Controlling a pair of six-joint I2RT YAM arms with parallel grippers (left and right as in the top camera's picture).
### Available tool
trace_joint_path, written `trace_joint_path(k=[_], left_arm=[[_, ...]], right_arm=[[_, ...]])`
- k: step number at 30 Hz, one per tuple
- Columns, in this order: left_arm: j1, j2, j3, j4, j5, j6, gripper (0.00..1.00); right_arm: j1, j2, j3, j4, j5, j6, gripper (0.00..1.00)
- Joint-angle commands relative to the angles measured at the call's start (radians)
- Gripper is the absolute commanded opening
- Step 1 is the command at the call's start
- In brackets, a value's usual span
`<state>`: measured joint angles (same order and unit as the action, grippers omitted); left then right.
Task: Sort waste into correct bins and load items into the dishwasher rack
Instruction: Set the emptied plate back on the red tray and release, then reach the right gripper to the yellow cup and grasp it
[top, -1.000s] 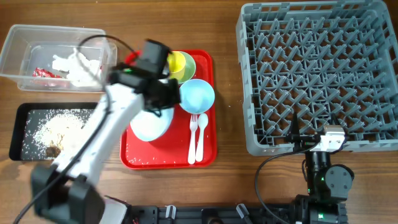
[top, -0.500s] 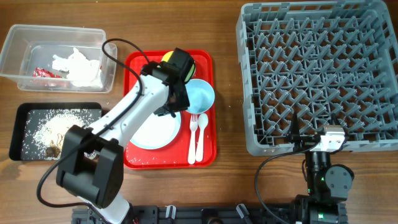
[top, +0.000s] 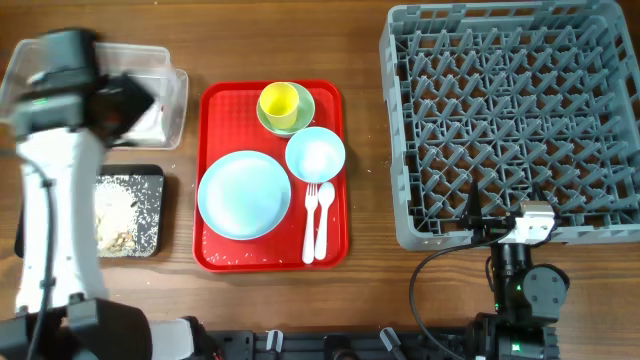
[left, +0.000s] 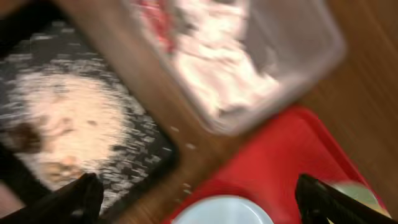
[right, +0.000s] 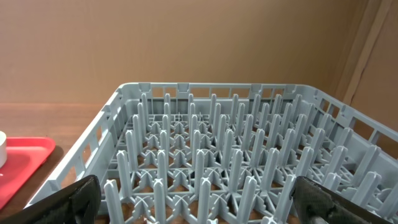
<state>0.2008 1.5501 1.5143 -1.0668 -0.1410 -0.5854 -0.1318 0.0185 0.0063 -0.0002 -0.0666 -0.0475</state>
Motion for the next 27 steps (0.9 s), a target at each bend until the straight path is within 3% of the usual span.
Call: trace_joint_path(k=[1, 4, 10, 13, 16, 19, 24, 27], left_arm=[[0.208, 0.006, 0.003, -0.042, 0.119, 0.001, 1.00], [0.304, 0.006, 0.003, -0.049, 0.195, 0.001, 1.00], [0.375, 0.006, 0.003, -0.053, 0.197, 0.001, 1.00], [0.375, 0.006, 0.003, -0.053, 0.197, 0.001, 1.00], [0.375, 0.006, 0.003, -0.053, 0.197, 0.001, 1.00], [0.375, 0.006, 0.003, -0.053, 0.197, 0.001, 1.00], [0.375, 0.006, 0.003, -0.053, 0.197, 0.001, 1.00], [0.375, 0.006, 0.003, -0.053, 0.197, 0.001, 1.00]], right_arm=[[-0.004, -0.005, -0.001, 0.002, 0.009, -0.005, 1.00], [-0.004, -0.005, -0.001, 0.002, 0.009, -0.005, 1.00], [-0.004, -0.005, -0.001, 0.070, -0.080, 0.063, 1.00], [-0.004, -0.005, -0.001, 0.256, -0.277, 0.341, 1.00], [-0.004, -0.005, -0.001, 0.511, -0.246, 0.669, 1.00], [-0.004, 0.034, 0.002, 0.788, -0.085, 0.909, 1.00], [-0.004, 0.250, 0.168, 0.905, -0.077, 0.882, 1.00], [-0.003, 0.515, 0.398, 0.908, -0.293, 0.806, 1.00]])
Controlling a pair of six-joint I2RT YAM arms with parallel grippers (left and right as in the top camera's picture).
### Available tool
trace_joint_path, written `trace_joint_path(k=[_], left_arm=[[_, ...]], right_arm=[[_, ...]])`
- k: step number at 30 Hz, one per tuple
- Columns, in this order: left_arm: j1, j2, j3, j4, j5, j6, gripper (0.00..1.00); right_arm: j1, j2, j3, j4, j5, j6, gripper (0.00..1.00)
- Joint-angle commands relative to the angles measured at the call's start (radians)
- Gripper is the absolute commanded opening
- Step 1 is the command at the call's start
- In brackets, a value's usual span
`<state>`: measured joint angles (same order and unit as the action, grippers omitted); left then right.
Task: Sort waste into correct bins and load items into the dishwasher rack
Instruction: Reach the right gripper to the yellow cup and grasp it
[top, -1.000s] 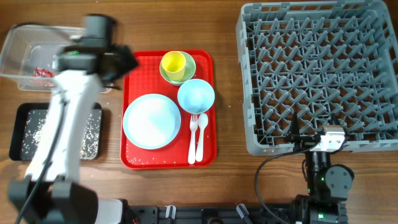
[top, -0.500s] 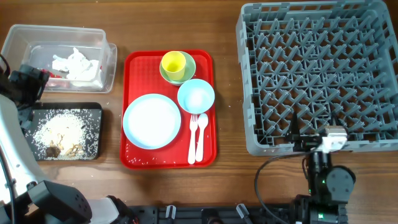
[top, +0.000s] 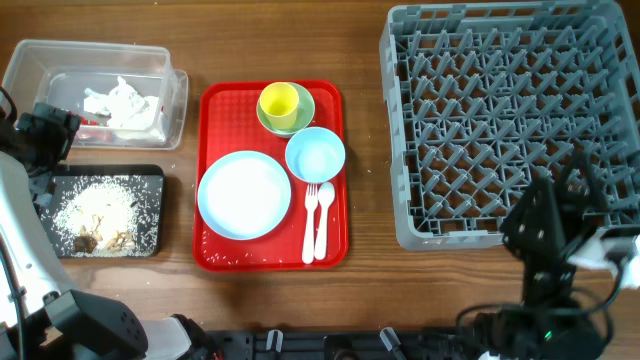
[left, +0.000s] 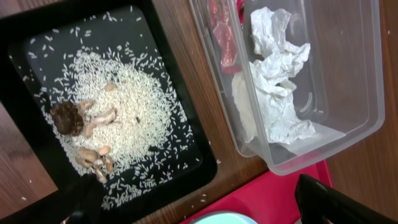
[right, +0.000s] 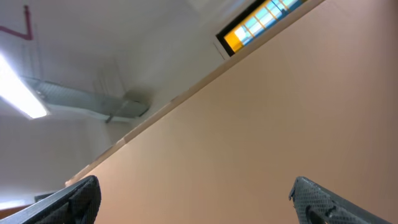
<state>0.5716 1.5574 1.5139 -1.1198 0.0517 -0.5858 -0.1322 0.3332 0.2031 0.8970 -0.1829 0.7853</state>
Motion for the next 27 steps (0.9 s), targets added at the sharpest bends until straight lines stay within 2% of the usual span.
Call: trace_joint_path(k=[1, 3, 5, 6, 8, 10, 13, 17, 20, 22, 27], left_arm=[[0.005, -0.002, 0.004, 0.000, 0.004, 0.002, 1.00], [0.005, -0.002, 0.004, 0.000, 0.004, 0.002, 1.00], [0.005, -0.002, 0.004, 0.000, 0.004, 0.002, 1.00], [0.005, -0.002, 0.004, 0.000, 0.004, 0.002, 1.00], [0.005, -0.002, 0.004, 0.000, 0.004, 0.002, 1.00], [0.005, -0.002, 0.004, 0.000, 0.004, 0.002, 1.00], [0.005, -0.002, 0.004, 0.000, 0.004, 0.002, 1.00], [0.005, -0.002, 0.004, 0.000, 0.004, 0.002, 1.00], [0.005, -0.002, 0.004, 0.000, 0.004, 0.002, 1.00], [0.005, -0.002, 0.004, 0.000, 0.004, 0.002, 1.00], [0.005, -0.002, 0.004, 0.000, 0.004, 0.002, 1.00]], right_arm=[[-0.003, 0.264, 0.259, 0.020, -0.249, -0.026, 1.00], [-0.003, 0.402, 0.361, 0.036, -0.354, 0.036, 1.00], [0.005, 0.510, 0.398, 0.076, -0.347, 0.278, 1.00], [0.018, 0.560, 0.410, 0.119, -0.365, 0.334, 1.00], [0.102, 0.701, 0.475, 0.232, -0.428, 0.335, 1.00], [0.201, 0.806, 0.587, 0.158, -0.472, 0.265, 1.00], [0.389, 0.955, 0.868, -0.291, -0.440, -0.031, 1.00], [0.620, 1.126, 1.234, -0.880, -0.162, -0.349, 0.99], [0.768, 1.270, 1.475, -1.209, 0.066, -0.467, 1.00], [0.812, 1.356, 1.576, -1.343, 0.099, -0.527, 1.00], [0.838, 1.569, 1.770, -1.561, 0.100, -0.526, 1.00]])
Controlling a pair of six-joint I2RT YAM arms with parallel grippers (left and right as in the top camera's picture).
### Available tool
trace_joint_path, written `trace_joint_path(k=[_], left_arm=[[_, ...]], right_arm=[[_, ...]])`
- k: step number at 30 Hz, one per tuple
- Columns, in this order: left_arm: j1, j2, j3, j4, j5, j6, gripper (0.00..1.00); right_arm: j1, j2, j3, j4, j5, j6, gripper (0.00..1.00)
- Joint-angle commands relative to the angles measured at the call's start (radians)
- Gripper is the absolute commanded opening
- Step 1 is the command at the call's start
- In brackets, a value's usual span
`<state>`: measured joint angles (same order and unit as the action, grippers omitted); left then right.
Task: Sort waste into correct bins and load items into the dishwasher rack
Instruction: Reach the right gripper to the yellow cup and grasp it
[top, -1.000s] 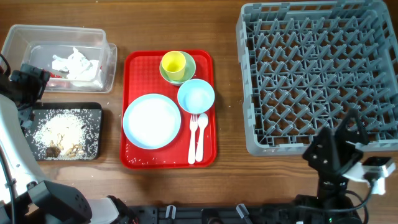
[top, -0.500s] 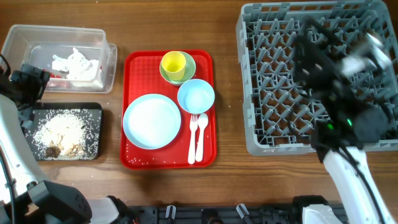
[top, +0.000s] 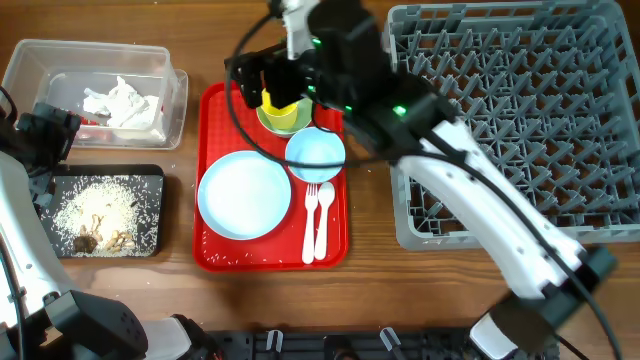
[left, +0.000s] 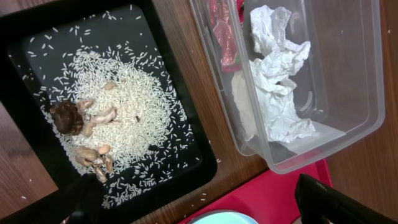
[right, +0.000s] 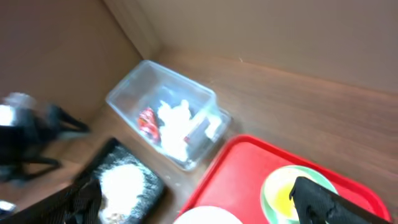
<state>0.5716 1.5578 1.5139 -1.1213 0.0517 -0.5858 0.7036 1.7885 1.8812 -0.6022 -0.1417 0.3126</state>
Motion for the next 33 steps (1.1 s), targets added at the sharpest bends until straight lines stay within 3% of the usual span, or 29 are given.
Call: trace_joint_path(k=[1, 5, 11, 23, 27, 31, 33], left_arm=[[0.005, -0.002, 0.004, 0.002, 0.004, 0.002, 1.00], [0.005, -0.002, 0.004, 0.002, 0.004, 0.002, 1.00], [0.005, -0.002, 0.004, 0.002, 0.004, 0.002, 1.00], [0.005, -0.002, 0.004, 0.002, 0.004, 0.002, 1.00], [0.005, -0.002, 0.004, 0.002, 0.004, 0.002, 1.00], [0.005, -0.002, 0.004, 0.002, 0.004, 0.002, 1.00], [0.005, -0.002, 0.004, 0.002, 0.004, 0.002, 1.00]], right_arm=[[0.005, 0.146, 0.120, -0.091, 0.040, -0.071, 1.00], [0.006, 0.308, 0.223, -0.206, -0.047, -0.130, 1.00], [0.013, 0.422, 0.225, -0.177, -0.032, -0.205, 1.00], [0.032, 0.560, 0.224, -0.097, 0.087, -0.130, 1.00], [0.058, 0.589, 0.220, -0.096, 0.236, -0.127, 0.80], [0.100, 0.592, 0.220, -0.082, 0.300, -0.126, 0.50], [0.120, 0.600, 0.219, -0.082, 0.347, -0.125, 0.50]])
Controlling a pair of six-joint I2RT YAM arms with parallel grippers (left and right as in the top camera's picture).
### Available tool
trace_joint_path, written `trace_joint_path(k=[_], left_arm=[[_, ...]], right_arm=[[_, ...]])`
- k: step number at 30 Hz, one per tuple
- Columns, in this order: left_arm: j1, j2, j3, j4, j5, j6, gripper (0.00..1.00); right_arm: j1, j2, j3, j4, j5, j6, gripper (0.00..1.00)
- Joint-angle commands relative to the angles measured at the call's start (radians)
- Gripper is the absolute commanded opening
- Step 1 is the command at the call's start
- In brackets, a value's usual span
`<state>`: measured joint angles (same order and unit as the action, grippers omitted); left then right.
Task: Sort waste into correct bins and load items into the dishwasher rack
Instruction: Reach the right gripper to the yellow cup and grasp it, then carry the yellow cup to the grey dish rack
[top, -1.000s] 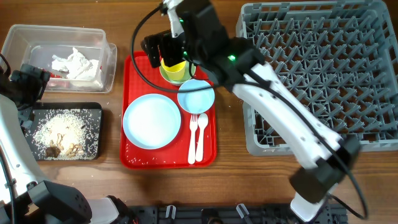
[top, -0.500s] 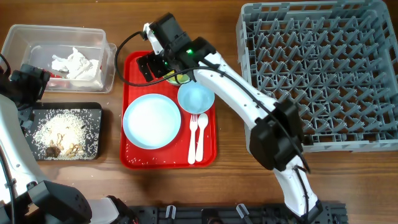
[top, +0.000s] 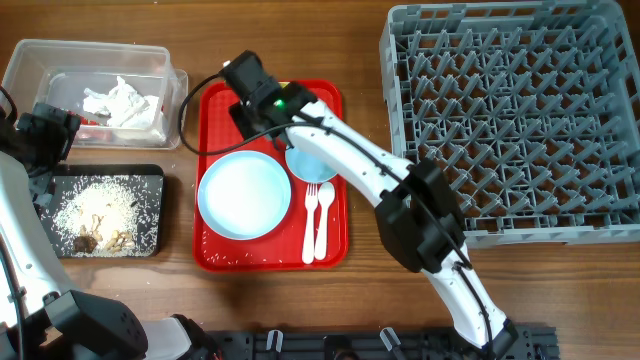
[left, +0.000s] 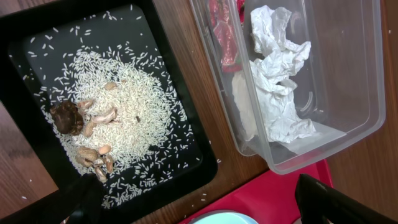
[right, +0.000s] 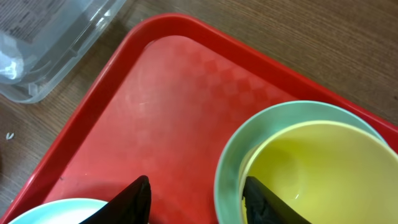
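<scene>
A yellow cup (right: 311, 168) stands in a green bowl (right: 227, 168) at the far end of the red tray (top: 215, 250). My right gripper (right: 199, 202) is low there and open. One finger is over the tray, the other inside the cup, so the jaws straddle the bowl's rim and the cup's wall. In the overhead view the right gripper (top: 262, 108) hides the cup. On the tray are also a blue plate (top: 244, 195), a blue bowl (top: 305, 168) and a white fork and spoon (top: 318, 222). My left gripper (left: 205, 208) hangs open above the bins.
The grey dishwasher rack (top: 510, 110) fills the right side. A clear bin (top: 170, 110) with crumpled paper and a red wrapper stands at the back left. In front of it lies a black tray (top: 150, 180) of rice and scraps. My right arm stretches across the tray.
My right gripper was high above the tray's far end and is now low at the yellow cup, with its open fingers astride the rim. The left arm has not moved.
First my left gripper hung over the clear bin and the right arm sat in front of the rack. Then the left gripper stood at the table's left edge and the right wrist camera faced the ceiling. After that the right arm was over the tray, and now it is down at the cup.
</scene>
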<state>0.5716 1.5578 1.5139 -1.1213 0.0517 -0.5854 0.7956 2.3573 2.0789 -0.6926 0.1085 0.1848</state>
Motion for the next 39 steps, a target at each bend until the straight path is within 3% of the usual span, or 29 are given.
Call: trace_joint_path(k=[1, 10, 13, 24, 31, 36, 39], left_arm=[[0.005, -0.002, 0.004, 0.002, 0.004, 0.001, 1.00], [0.005, -0.002, 0.004, 0.002, 0.004, 0.001, 1.00], [0.005, -0.002, 0.004, 0.002, 0.004, 0.001, 1.00], [0.005, -0.002, 0.004, 0.002, 0.004, 0.001, 1.00], [0.005, -0.002, 0.004, 0.002, 0.004, 0.001, 1.00], [0.005, -0.002, 0.004, 0.002, 0.004, 0.001, 1.00], [0.005, -0.002, 0.004, 0.002, 0.004, 0.001, 1.00]], right_arm=[[0.032, 0.036, 0.021, 0.007, 0.115, 0.009, 0.50], [0.024, 0.054, 0.021, 0.018, 0.236, 0.061, 0.45], [0.003, 0.057, 0.021, 0.019, 0.191, 0.089, 0.31], [-0.008, 0.050, 0.021, 0.020, 0.178, 0.107, 0.04], [-0.065, -0.132, 0.036, 0.025, 0.169, 0.114, 0.04], [-0.239, -0.303, 0.036, 0.015, -0.150, 0.110, 0.05], [-0.481, -0.329, 0.035, -0.022, -0.547, 0.111, 0.04]])
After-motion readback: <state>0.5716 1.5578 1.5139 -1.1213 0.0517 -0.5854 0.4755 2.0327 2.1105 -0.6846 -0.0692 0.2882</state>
